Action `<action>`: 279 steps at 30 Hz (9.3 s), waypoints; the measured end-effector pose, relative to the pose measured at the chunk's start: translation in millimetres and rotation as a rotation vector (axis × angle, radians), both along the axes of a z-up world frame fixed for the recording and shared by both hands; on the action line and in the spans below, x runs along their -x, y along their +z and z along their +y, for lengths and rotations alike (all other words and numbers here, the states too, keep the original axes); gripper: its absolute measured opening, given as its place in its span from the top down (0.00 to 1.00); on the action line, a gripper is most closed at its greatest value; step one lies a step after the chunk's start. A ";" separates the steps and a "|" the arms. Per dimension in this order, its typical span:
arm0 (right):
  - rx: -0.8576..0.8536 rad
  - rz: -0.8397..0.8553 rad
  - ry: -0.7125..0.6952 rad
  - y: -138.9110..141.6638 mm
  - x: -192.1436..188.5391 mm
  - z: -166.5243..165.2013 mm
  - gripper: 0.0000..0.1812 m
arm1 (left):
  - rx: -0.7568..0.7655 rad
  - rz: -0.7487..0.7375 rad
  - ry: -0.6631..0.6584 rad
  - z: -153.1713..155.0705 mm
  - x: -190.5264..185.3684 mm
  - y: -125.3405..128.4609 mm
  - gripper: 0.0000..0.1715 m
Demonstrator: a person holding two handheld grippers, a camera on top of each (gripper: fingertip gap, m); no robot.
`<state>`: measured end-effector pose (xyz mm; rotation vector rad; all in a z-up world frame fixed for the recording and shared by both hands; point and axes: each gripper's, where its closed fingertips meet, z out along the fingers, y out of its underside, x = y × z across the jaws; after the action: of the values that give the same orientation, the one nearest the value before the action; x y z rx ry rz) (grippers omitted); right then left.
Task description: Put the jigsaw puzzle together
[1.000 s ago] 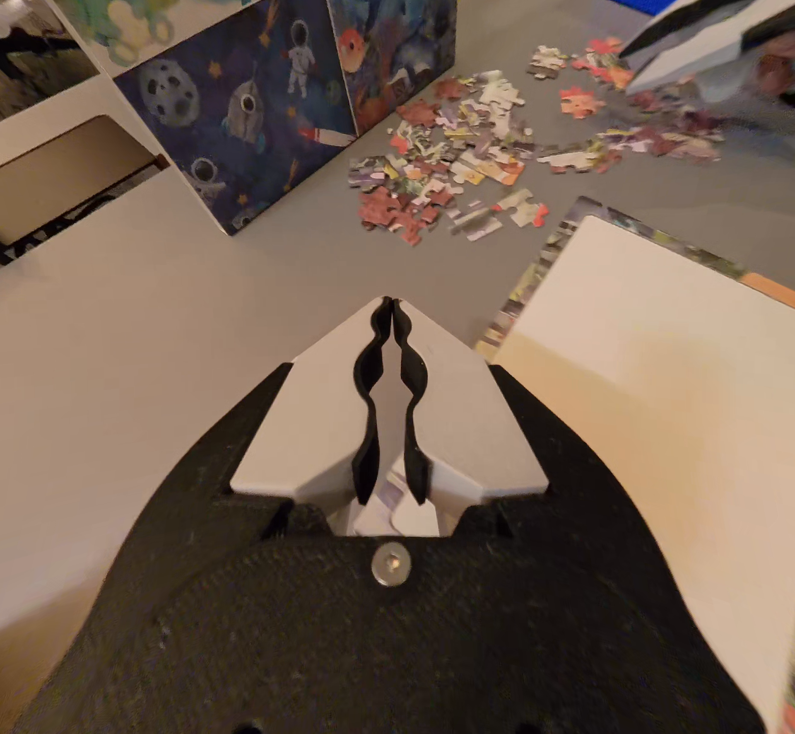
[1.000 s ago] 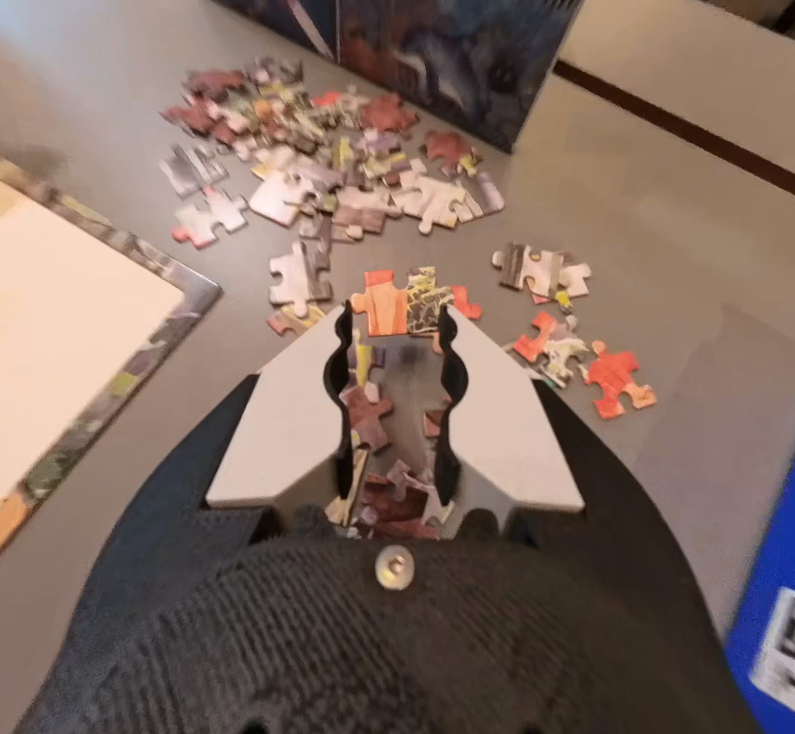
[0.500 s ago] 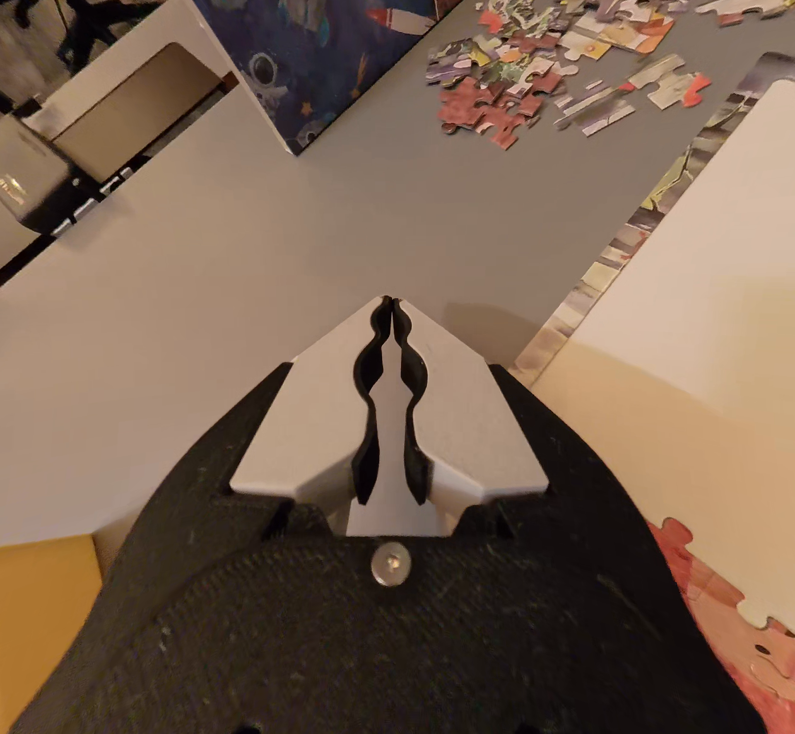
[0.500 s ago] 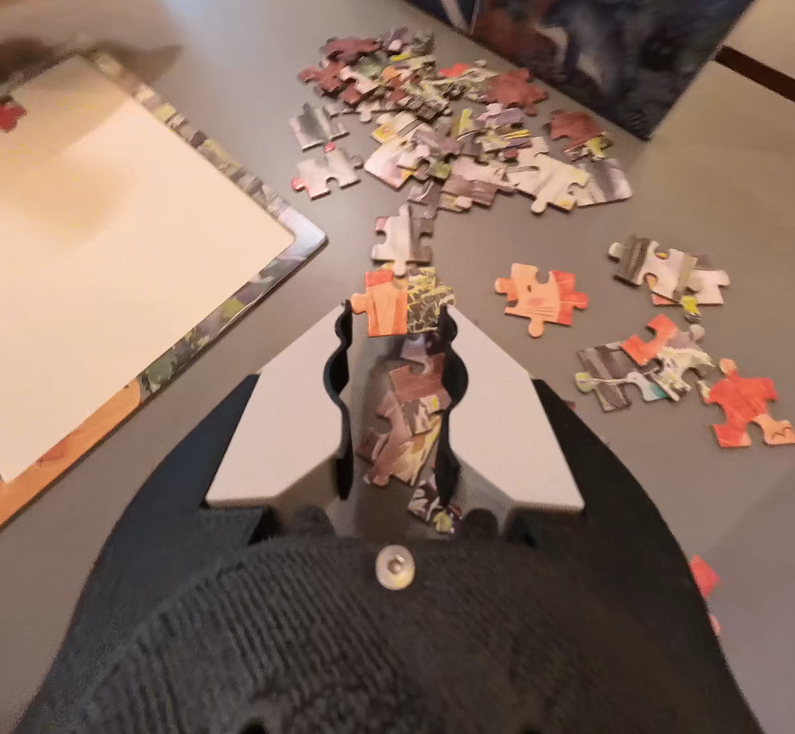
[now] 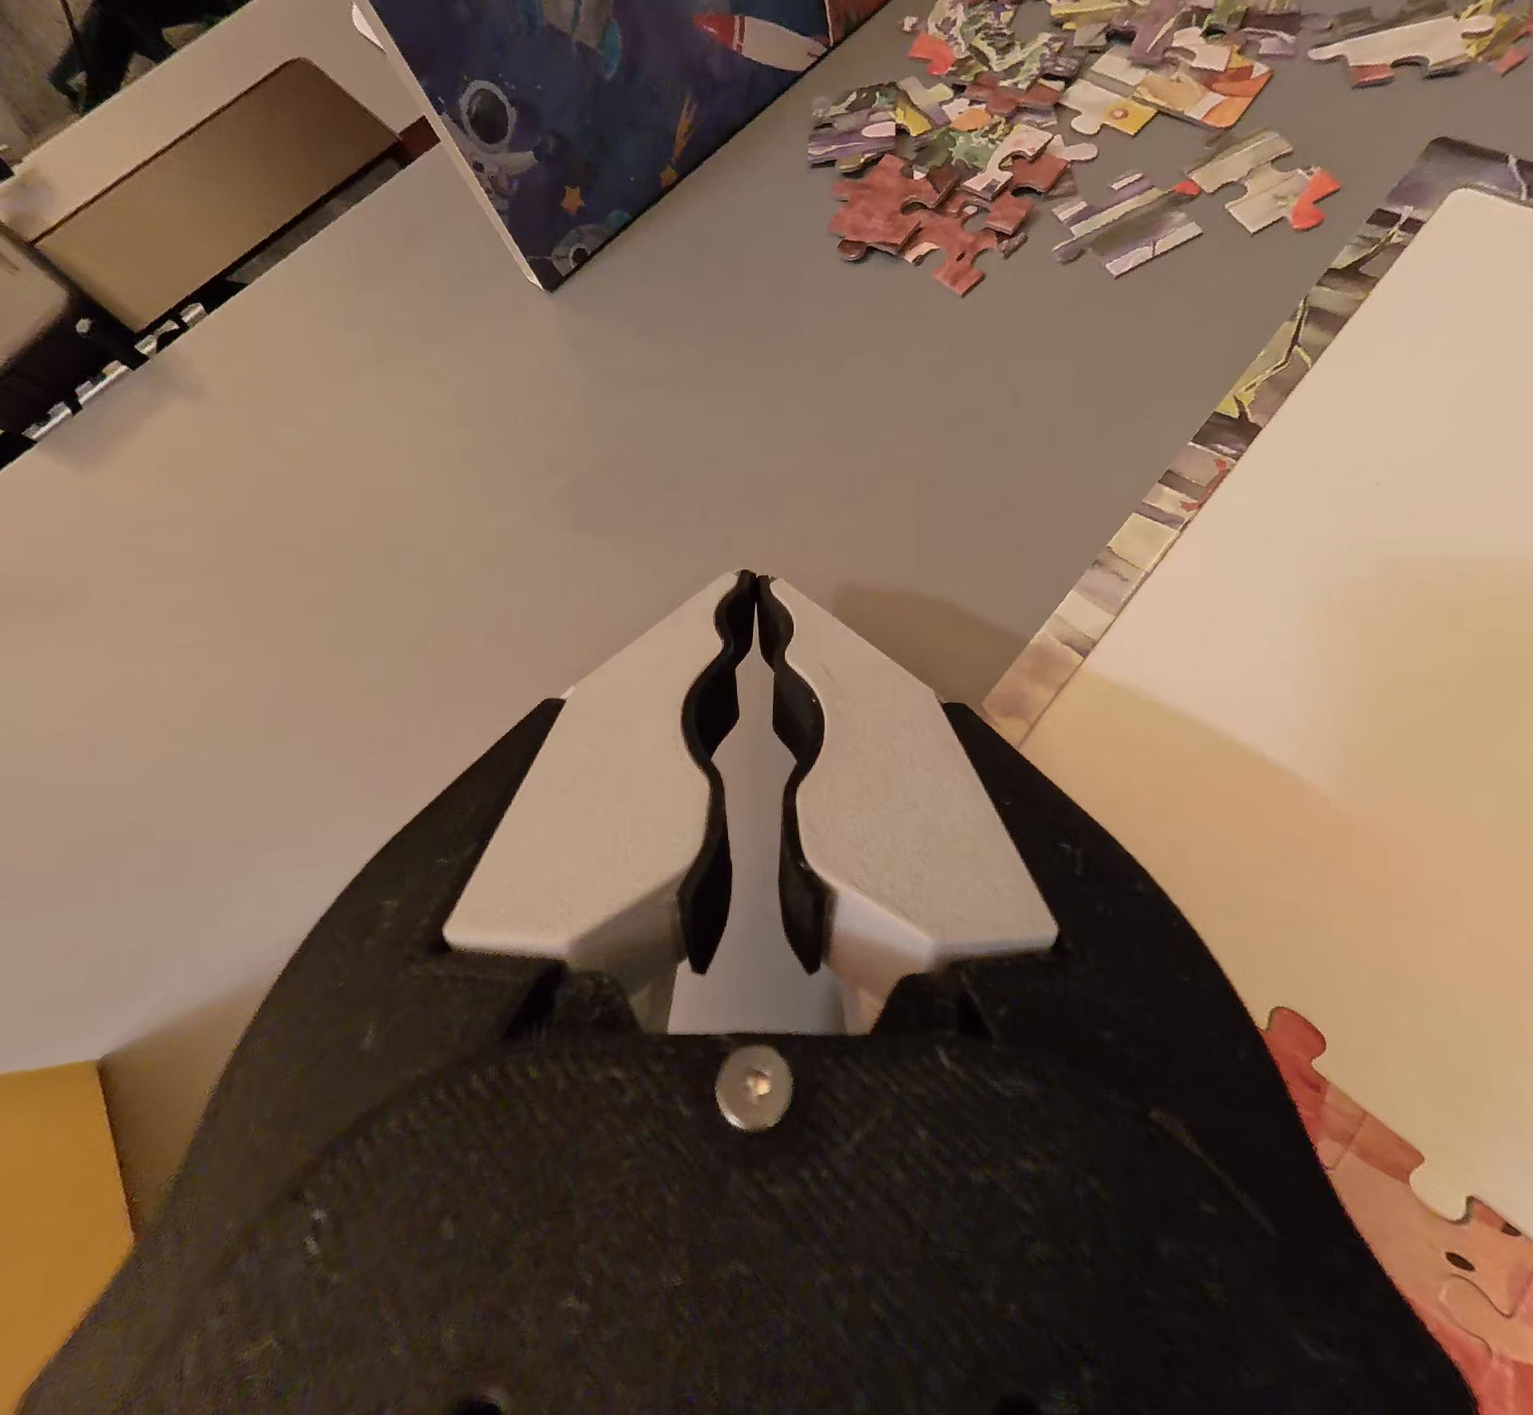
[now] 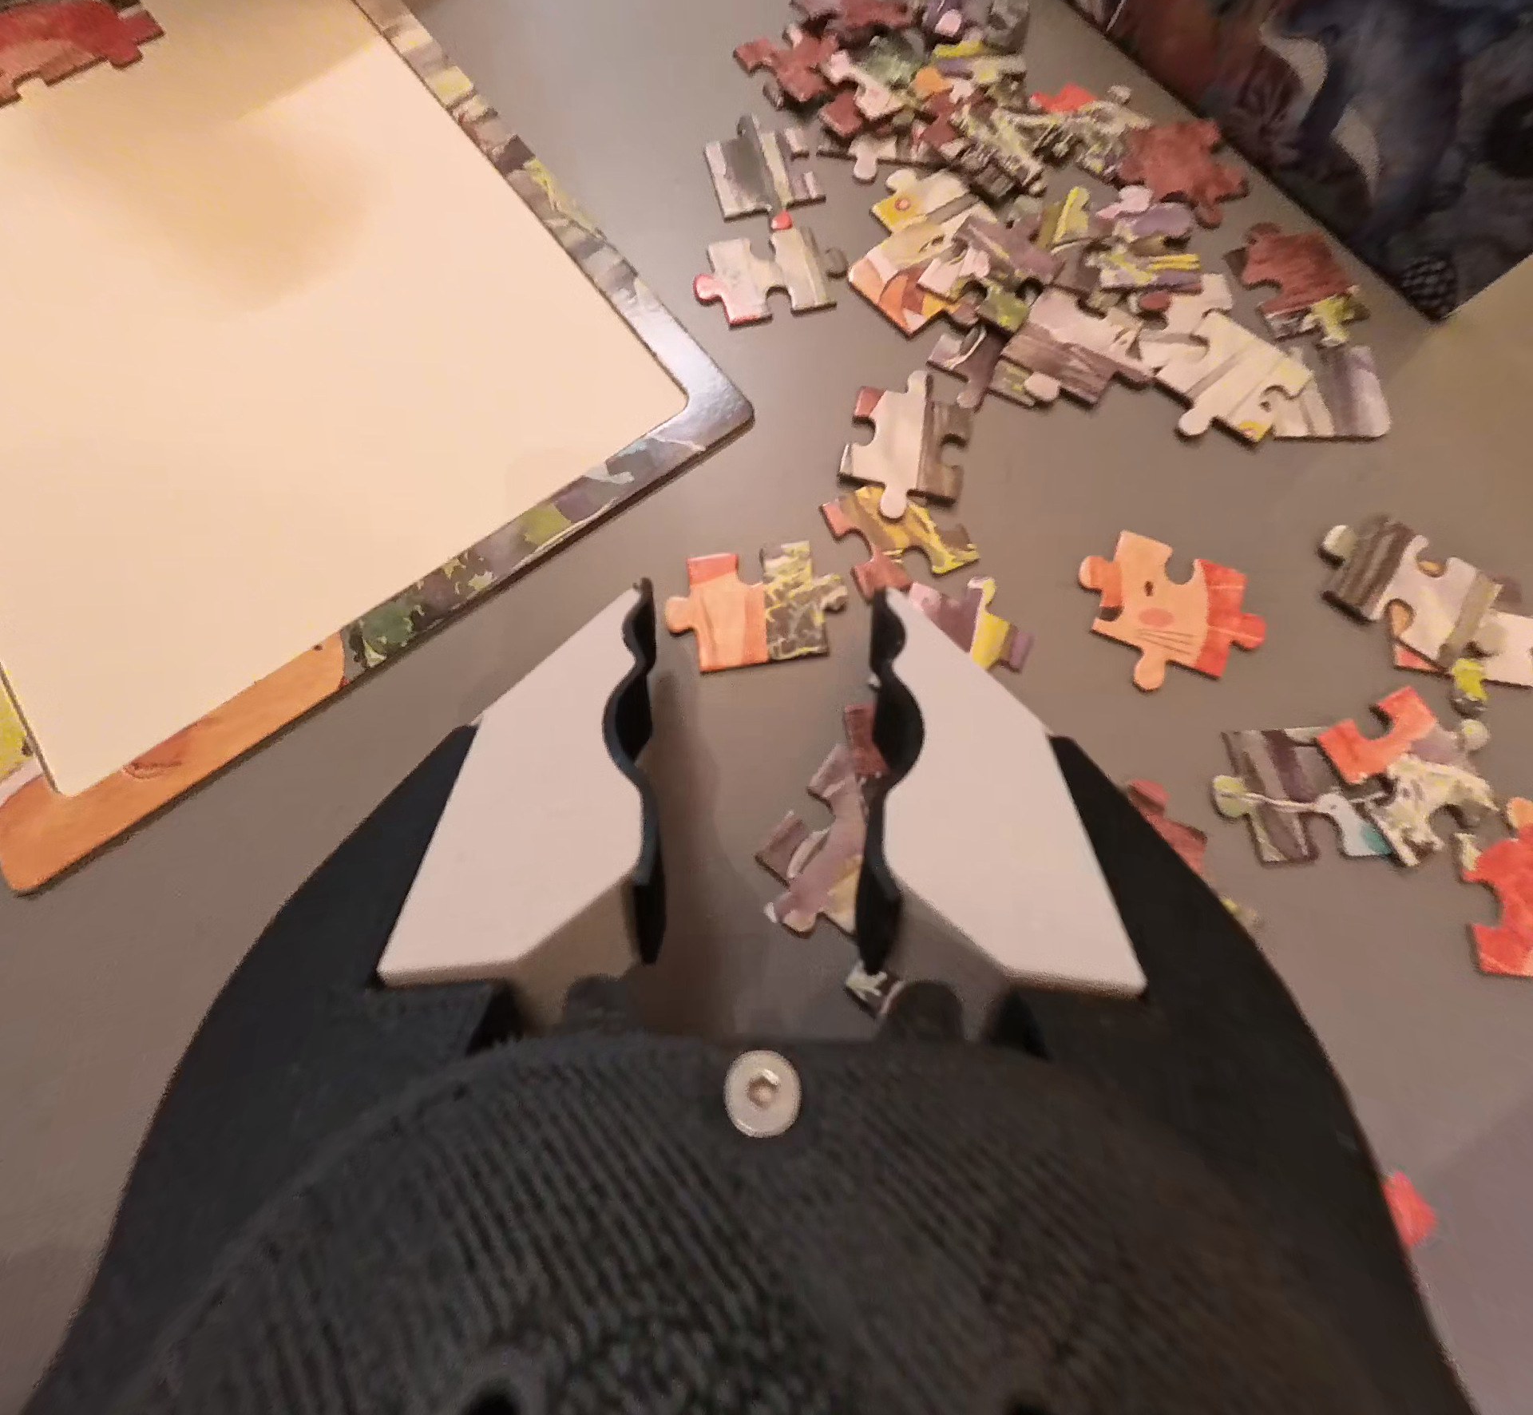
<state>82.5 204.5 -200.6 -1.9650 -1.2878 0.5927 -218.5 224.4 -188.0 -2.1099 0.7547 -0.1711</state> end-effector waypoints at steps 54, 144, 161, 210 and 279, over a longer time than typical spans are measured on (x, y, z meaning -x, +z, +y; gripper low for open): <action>-0.497 0.350 -0.600 113.7 -102.7 65.3 0.84 | -0.032 0.010 -0.025 -3.3 -6.4 7.5 1.00; 0.002 0.012 -0.821 -9.1 -143.4 127.1 1.00 | -0.056 -0.011 -0.039 -3.9 -11.0 13.2 1.00; 0.018 -0.003 -0.899 -13.9 -152.5 126.9 0.84 | -0.060 -0.010 -0.037 -3.8 -9.8 14.1 1.00; 0.018 -0.005 -0.804 -13.9 -136.7 129.9 0.90 | -0.063 0.012 -0.049 -5.5 -12.4 14.4 1.00; -0.065 0.080 -0.788 7.8 -138.9 129.9 0.73 | -0.047 0.009 -0.055 -5.7 -13.5 9.9 1.00</action>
<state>221.4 334.4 -192.8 -2.1479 -0.3972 0.2213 -205.0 218.7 -178.1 -2.0480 0.8145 -0.1721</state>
